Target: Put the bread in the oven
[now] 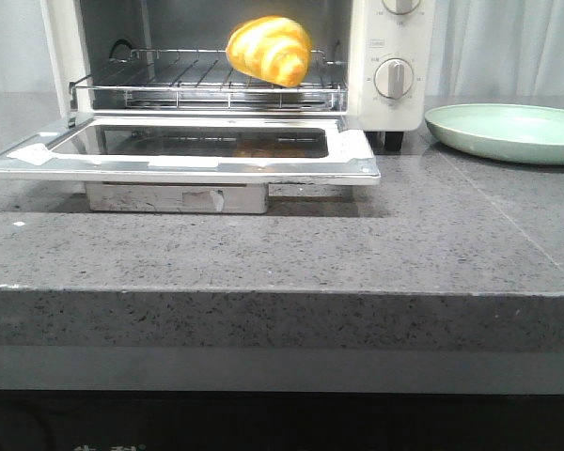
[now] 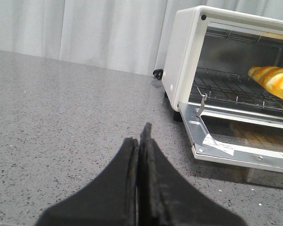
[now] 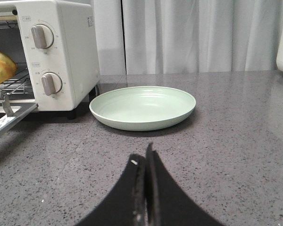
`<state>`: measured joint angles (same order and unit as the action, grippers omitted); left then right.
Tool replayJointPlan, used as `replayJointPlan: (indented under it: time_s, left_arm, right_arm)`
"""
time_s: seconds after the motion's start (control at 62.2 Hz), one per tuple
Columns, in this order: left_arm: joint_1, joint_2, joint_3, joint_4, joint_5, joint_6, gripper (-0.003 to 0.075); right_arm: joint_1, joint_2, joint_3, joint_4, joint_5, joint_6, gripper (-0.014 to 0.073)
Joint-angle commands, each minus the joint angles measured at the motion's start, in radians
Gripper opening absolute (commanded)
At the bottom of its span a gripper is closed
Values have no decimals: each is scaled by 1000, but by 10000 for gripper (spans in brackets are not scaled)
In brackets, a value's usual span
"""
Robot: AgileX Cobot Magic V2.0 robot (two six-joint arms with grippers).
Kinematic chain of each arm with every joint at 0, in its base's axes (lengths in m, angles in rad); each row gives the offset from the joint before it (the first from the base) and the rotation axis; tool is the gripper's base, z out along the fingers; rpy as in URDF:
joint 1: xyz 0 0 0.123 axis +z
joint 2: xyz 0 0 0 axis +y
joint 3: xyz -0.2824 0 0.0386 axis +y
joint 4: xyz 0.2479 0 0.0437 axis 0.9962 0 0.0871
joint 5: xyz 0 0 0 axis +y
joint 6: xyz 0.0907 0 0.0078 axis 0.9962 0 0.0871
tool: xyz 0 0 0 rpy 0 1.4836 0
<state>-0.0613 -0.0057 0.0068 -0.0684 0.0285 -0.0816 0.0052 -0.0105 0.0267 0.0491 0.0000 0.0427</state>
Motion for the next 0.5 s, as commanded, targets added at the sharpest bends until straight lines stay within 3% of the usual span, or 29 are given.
replayJointPlan:
  time_s: [0.0,0.483]
  left_arm:
    - [1,-23,24,-9,-79,-1,-18]
    - [1,-23,24,-9,-79,-1,-18]
  right_arm:
    - [-6,-20,3,3,-82,-11,-118]
    - [-6,-20,3,3,-71,-11,-118]
